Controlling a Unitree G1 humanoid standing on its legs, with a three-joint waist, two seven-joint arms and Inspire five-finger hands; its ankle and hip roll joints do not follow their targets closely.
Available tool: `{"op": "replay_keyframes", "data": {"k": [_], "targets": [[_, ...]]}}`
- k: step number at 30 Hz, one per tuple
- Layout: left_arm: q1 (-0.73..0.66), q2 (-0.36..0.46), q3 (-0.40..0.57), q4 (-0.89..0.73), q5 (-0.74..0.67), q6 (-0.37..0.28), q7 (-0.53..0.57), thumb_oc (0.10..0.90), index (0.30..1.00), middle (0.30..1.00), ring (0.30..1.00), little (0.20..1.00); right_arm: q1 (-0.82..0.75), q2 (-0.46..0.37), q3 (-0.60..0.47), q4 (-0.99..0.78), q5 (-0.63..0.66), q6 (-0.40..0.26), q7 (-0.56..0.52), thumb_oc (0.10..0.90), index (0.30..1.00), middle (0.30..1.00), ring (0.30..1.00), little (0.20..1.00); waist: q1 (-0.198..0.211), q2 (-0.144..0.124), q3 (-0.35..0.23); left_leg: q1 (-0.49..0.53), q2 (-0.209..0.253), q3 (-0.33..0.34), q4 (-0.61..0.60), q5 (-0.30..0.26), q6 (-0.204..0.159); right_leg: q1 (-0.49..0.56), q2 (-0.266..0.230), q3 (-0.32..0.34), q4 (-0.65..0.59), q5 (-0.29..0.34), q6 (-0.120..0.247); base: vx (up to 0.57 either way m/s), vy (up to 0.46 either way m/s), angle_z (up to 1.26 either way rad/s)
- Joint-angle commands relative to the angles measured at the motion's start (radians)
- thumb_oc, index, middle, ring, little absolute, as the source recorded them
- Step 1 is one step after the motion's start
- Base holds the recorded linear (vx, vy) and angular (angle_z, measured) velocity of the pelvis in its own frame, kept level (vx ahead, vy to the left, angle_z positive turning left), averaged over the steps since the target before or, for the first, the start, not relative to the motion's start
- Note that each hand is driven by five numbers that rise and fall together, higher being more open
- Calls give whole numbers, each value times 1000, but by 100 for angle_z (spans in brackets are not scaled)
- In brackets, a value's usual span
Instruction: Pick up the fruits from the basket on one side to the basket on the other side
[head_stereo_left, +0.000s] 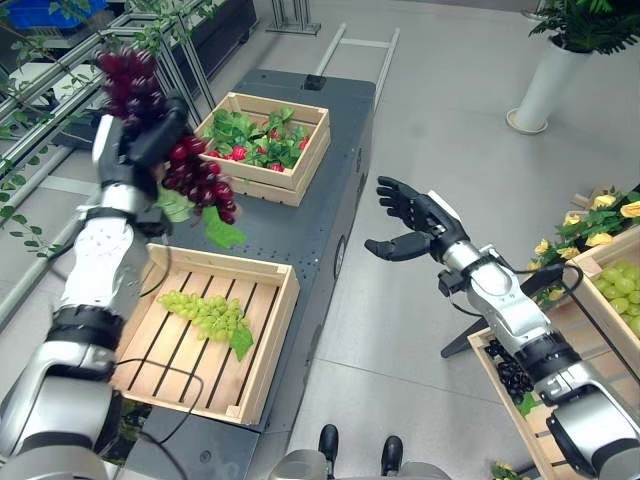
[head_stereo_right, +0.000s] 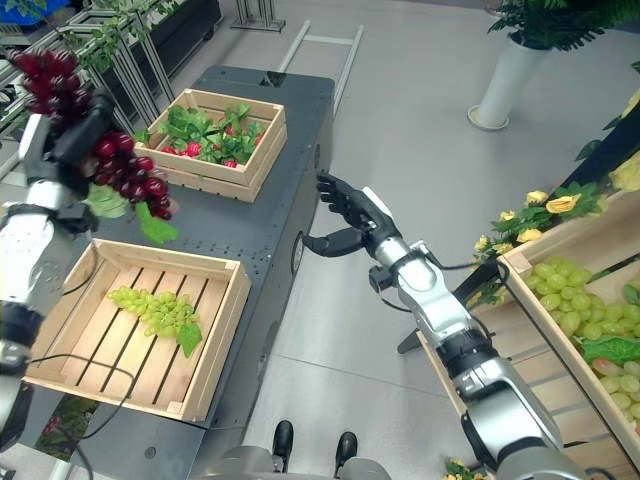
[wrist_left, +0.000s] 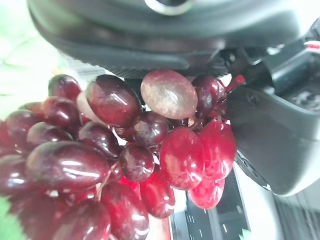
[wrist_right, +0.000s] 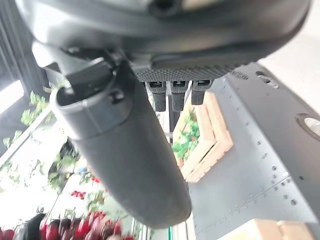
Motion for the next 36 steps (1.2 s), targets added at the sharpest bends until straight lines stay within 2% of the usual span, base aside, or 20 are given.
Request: {"op": "replay_keyframes", "data": {"k": [1,7,12,14,19,23,36], "targets": [[-220,-10,-8,29,-51,-73,5,400,300,300,300,300,-134,2,4,-26,155,-19,30,800,900,900,900,900,-20,4,-162,-5,-48,-46,-7,-89,-43,-2,14,12,2,-21,0,-8,-68,3],[-315,-88,-89,82,-51,-49,-34,400,300,300,300,300,-276,17,17,44,268,78,96,800,900,900,900,900,-37,-5,-177,6,-40,-11,-7,-96,-44,-1,18,27,2,-22,-2,13,-37,-4],[-382,-141,-151,128,-73,-34,-65,400,300,300,300,300,-362,16,33,140,360,125,106,800,900,900,900,900,-48,-13,-192,17,-35,9,-7,-101,-47,5,21,33,2,-26,-3,25,-20,-8],[-401,-162,-175,137,-84,-23,-88,400,300,300,300,300,-386,22,31,175,408,124,103,800,900,900,900,900,-51,-14,-199,22,-33,14,-7,-103,-47,8,22,36,2,-28,-4,25,-19,-7],[-422,-207,-215,143,-76,-8,-114,400,300,300,300,300,-418,50,35,186,407,117,60,800,900,900,900,900,-59,-13,-200,31,-31,28,-7,-109,-46,11,22,42,2,-31,-4,10,-3,-7],[-439,-231,-233,153,-90,-5,-125,400,300,300,300,300,-447,70,55,196,427,134,72,800,900,900,900,900,-67,-12,-205,36,-30,37,-7,-112,-45,12,23,48,2,-33,-5,3,16,-9],[-478,-294,-273,127,-86,-29,-82,400,300,300,300,300,-460,141,91,181,470,186,57,800,900,900,900,900,-81,-10,-215,48,-25,66,-2,-121,-43,16,24,66,2,-39,-6,2,9,-3]]}}
